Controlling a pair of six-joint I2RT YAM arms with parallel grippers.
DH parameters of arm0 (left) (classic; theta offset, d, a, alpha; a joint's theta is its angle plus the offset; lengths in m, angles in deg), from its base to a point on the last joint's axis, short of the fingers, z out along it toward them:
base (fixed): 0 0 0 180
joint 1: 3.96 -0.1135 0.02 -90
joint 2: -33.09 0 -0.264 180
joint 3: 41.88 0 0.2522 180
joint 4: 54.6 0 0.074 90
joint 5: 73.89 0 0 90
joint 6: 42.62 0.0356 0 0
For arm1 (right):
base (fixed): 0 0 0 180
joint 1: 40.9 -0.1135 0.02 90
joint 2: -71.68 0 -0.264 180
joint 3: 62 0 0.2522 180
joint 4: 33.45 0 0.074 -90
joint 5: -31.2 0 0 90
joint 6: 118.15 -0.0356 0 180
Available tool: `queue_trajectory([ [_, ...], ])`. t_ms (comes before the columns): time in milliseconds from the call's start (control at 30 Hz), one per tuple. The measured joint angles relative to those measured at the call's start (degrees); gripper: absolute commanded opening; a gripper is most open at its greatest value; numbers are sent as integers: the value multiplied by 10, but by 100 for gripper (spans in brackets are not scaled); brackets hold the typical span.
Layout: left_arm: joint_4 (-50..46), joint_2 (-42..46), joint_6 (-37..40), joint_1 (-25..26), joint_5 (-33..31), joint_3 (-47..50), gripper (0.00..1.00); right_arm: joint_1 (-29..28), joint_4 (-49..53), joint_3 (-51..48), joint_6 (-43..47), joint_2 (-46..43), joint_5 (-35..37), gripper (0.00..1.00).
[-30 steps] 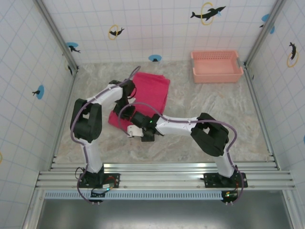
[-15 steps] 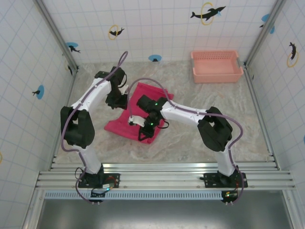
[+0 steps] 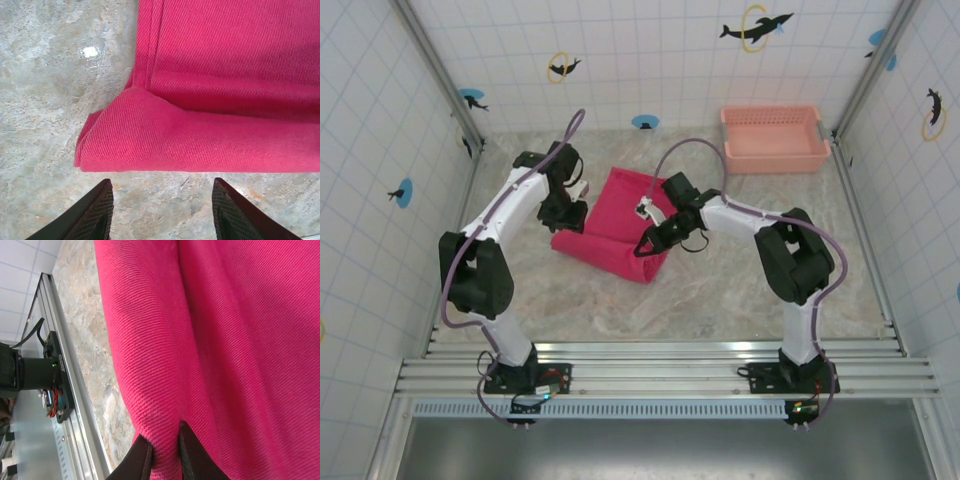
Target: Roll up the long pants
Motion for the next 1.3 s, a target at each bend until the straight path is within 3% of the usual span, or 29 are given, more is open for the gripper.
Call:
queue_trajectory([
  [167, 0, 0, -2, 3, 8, 0, 53, -2, -2, 2, -11, 31, 9, 2],
  [300, 0, -6, -10, 19, 15, 0, 42, 7, -40, -21, -44, 45, 1, 2],
  [533, 4, -45, -20, 65, 23, 0, 35, 29, -89, -37, -86, 76, -47, 2],
  [800, 12, -118, -22, 69, 11, -12, 35, 36, -96, -37, -93, 87, -73, 3],
  [1000, -17, -224, -19, 69, 2, -89, 35, 34, -40, -16, -26, 82, -35, 36],
  [1200, -69, -277, -15, 69, 6, -173, 35, 21, 54, -16, 85, -21, 135, 56],
  [1300, -77, -290, -13, 69, 6, -195, 35, -8, 87, -17, 140, -93, 226, 60],
])
